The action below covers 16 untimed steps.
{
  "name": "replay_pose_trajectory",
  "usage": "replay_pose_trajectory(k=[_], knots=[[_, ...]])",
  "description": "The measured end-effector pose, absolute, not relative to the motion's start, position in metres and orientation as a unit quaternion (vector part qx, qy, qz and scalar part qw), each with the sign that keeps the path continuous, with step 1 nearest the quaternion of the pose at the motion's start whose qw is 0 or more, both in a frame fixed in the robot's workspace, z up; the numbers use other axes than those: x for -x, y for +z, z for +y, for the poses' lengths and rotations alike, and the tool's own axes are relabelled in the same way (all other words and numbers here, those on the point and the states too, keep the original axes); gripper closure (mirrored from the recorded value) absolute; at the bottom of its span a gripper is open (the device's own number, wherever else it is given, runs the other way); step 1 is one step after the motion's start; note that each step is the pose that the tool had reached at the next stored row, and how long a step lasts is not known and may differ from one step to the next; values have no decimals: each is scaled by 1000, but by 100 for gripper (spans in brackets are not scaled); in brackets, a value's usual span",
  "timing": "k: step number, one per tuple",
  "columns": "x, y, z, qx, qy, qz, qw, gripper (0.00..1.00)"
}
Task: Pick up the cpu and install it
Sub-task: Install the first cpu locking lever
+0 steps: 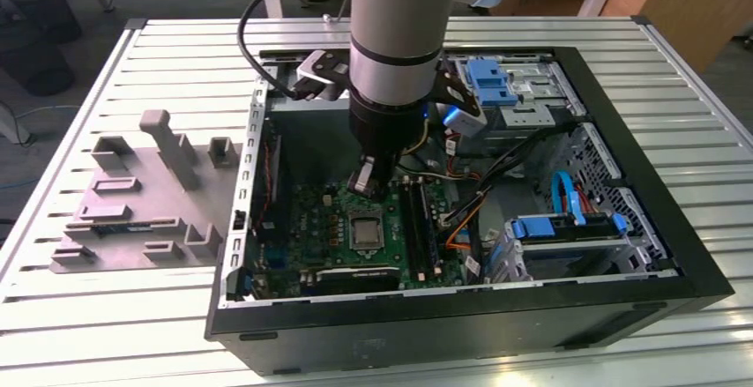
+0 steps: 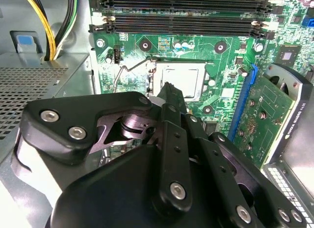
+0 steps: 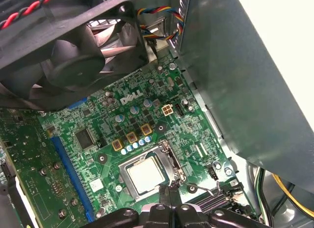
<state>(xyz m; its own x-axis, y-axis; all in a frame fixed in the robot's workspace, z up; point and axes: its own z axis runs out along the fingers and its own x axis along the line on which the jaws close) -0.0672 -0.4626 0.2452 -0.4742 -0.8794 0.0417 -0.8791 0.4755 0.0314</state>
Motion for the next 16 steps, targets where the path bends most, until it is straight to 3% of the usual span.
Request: replay_pose_trajectory(k=[16], knots=[[56,251,-458,-512,-3,-859,25,89]])
